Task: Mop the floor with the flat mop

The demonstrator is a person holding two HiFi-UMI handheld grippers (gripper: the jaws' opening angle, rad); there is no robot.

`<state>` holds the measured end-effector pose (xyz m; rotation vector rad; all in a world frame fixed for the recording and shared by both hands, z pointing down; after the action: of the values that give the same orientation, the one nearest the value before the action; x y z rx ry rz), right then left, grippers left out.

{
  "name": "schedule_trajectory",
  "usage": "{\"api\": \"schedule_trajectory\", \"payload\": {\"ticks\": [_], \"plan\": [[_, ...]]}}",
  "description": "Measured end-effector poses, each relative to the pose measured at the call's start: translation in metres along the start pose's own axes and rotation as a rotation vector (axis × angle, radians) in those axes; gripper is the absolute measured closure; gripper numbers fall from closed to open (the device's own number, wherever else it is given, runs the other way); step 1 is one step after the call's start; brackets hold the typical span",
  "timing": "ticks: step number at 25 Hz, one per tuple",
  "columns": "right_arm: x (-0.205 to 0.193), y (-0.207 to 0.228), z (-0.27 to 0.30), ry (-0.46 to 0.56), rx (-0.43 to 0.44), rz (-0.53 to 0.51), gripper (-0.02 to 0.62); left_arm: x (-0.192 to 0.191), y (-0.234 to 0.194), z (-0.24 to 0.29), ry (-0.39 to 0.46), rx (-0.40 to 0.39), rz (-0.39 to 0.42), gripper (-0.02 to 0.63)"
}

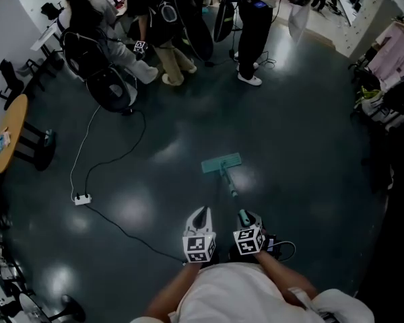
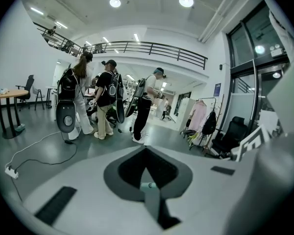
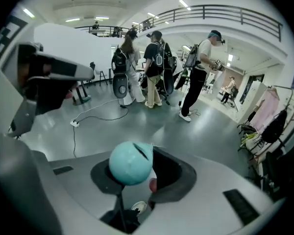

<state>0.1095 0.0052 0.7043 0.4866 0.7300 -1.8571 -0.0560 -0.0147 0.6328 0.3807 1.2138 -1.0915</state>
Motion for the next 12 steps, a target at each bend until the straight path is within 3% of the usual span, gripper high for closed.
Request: {"api": "schedule_trajectory", "payload": {"ticks": [4,9,12], "plan": [[0.007,-0.001,0.064,-0.011,-0.037,-0.010,0.483,-0.001,-0.009,0.001,-0.004,0.018,0.006,0.600],[0.063,0.006,0.136,0.002,-0.070,-0.029,0.483,0.008,-0.023,0.001,-0.011,0.062,0.005,0.600],[0.085,0.009,0.149,-0.001,-0.069,-0.003,0.483,0.004,-0.029,-0.004,-0.011,0.080,-0.005,0.600]]}}
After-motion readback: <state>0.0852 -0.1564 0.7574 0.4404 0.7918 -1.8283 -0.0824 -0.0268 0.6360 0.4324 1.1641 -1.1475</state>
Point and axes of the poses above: the fingertips, and each gripper's own axes: z forward along the fingers, y to its right, x out of its top, the point moved 5 cm from there along -z, backward along the fingers, and after that the axes turned 13 degrees about -x, right-handed, at the moved point
